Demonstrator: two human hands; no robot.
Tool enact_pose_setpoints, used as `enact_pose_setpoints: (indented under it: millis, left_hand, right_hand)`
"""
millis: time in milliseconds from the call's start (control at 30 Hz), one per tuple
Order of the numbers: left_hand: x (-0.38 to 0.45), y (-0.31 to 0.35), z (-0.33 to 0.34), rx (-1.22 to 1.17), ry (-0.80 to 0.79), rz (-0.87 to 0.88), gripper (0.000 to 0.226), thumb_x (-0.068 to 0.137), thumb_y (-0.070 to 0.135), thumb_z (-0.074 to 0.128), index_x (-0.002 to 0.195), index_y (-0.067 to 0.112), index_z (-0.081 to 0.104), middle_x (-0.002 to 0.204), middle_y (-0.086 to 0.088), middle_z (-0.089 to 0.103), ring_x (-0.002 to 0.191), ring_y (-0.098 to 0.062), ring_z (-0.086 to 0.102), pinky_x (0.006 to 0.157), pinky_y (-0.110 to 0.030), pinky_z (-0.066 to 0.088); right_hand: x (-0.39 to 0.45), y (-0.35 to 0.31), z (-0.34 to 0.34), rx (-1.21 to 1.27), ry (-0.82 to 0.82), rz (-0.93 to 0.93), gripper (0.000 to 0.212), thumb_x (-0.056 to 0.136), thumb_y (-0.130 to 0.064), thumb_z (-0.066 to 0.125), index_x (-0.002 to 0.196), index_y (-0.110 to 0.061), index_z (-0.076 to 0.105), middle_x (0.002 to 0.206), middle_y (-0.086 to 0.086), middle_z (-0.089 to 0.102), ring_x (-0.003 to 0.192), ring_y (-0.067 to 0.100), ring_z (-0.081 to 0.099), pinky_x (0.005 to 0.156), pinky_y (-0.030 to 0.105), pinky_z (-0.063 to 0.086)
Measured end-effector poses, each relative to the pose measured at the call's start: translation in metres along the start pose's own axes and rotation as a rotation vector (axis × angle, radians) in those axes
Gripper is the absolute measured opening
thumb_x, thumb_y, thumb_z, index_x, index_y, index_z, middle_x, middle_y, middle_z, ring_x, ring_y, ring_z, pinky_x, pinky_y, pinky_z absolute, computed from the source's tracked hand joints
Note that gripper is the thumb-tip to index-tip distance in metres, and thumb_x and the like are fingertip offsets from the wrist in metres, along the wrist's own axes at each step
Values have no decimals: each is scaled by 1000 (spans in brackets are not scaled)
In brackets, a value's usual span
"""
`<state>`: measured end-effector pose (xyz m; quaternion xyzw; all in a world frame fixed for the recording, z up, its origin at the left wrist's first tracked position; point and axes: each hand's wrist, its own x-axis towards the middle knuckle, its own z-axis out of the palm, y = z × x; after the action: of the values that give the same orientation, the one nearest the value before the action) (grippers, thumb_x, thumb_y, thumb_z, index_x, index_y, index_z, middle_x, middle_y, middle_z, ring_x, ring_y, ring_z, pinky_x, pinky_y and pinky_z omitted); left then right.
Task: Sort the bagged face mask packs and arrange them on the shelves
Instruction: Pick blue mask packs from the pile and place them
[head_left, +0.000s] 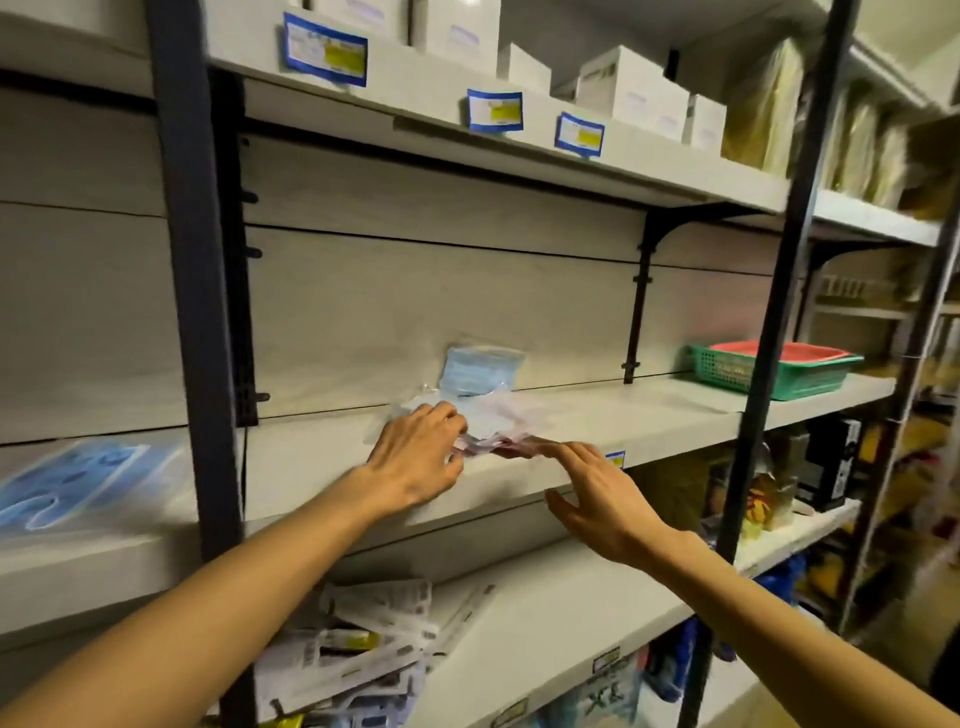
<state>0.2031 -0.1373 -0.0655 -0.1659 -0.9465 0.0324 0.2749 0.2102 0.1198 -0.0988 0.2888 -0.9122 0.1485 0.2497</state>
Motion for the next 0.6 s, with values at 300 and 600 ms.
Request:
enact_pose_setpoints:
  millis: [300, 600]
  left_hand:
    - [86, -35, 46, 71, -256, -45, 67, 92, 28, 55, 154, 28, 33, 165, -1, 26, 149, -23, 27, 118, -38, 30]
    - [115, -44, 64, 6, -259, -81, 36, 88, 35, 53, 122, 34, 65, 121, 10, 70, 109, -22, 64, 84, -32, 50]
  right_hand:
    - [89, 85, 19, -26, -37, 23, 56, 95, -33, 57, 148, -23, 41, 147, -2, 50, 137, 19, 40, 106, 32, 39]
    - [146, 137, 49, 118, -8, 40, 48, 95, -33, 57, 141, -28, 45, 130, -11, 62, 123, 16, 53, 92, 34, 47]
